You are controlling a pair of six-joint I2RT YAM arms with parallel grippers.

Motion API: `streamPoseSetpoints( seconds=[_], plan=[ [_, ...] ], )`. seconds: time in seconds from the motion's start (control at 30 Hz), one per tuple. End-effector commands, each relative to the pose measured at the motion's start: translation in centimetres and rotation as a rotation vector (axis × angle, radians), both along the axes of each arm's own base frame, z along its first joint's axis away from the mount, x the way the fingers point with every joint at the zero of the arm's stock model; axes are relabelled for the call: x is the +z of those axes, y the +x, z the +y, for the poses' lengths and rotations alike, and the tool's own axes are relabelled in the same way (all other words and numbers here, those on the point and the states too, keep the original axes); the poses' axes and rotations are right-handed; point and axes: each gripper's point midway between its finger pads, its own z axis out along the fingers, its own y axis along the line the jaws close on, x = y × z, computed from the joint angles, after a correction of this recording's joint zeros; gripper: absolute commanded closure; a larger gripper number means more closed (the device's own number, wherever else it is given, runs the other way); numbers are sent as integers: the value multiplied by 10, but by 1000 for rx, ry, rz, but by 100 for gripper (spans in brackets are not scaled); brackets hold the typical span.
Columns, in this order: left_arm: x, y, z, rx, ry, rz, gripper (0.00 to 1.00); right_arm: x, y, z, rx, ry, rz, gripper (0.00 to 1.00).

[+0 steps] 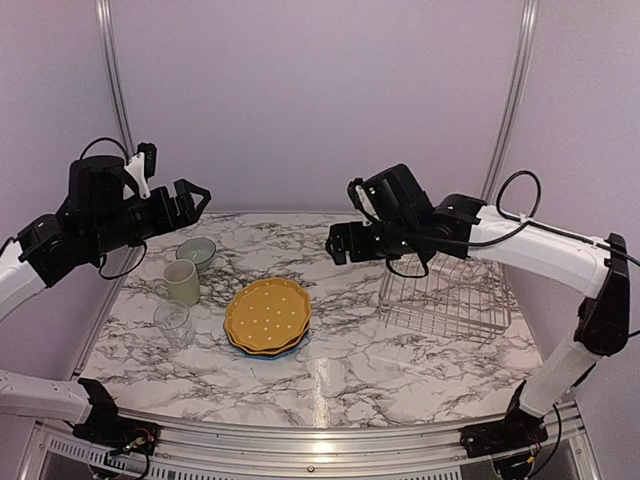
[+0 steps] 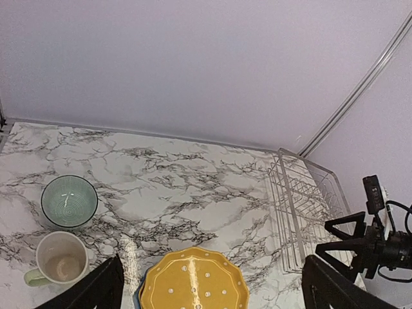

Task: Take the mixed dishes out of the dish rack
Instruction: Reset both arms

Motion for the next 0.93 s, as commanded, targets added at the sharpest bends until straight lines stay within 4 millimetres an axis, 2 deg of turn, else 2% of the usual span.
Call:
streamPoseSetpoints(
  seconds=[0.0,0.1,0.23,0.37,0.53,0.7,0.9],
  plan=[
    [63,-16,39,84,78,-143,1,90,14,-61,-114,-72,-262,4],
    [101,-28,60,130,91,-235,1,141,10,-94,-171,-67,-403,2],
    [145,-48,86,179,80,-356,1,196,-5,-121,-195,-32,-569,1],
    [174,-65,104,211,74,-446,1,245,-22,-142,-204,23,-709,2],
    [204,-87,127,249,61,-536,1,294,-41,-166,-237,62,-838,1],
    [218,-103,148,304,44,-593,1,329,-60,-196,-301,106,-943,2],
    [222,-107,156,333,57,-605,1,335,-74,-219,-360,132,-1002,1]
  ],
)
